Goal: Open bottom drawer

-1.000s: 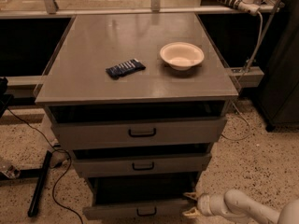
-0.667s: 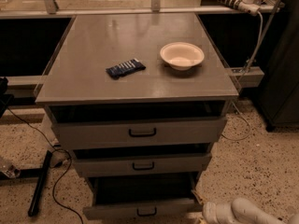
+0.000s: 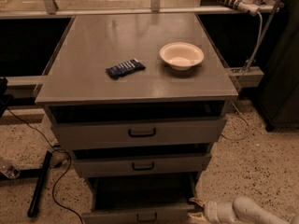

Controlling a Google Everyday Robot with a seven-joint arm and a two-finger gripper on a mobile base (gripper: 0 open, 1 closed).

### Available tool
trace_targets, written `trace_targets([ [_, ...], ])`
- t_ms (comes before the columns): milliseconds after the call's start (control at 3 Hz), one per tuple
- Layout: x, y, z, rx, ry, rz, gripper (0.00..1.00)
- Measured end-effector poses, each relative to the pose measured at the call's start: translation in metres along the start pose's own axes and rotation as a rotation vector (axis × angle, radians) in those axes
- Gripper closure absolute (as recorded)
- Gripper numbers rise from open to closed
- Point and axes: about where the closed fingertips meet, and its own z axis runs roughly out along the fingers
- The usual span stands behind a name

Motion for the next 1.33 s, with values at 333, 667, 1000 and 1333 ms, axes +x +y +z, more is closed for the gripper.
trace_targets([
  [333,0.003,0.007,-0.007,-0.003,-0.003,0.003,0.84],
  [667,0.0,0.006,-0.011,-0.003,-0.003,0.003,1.0],
  [1000,0.006,0.033,-0.016,-0.031,-0.013,-0.001,1.0],
  [1333,0.003,0.032,-0.019,-0.031,-0.013,-0.001,0.82],
])
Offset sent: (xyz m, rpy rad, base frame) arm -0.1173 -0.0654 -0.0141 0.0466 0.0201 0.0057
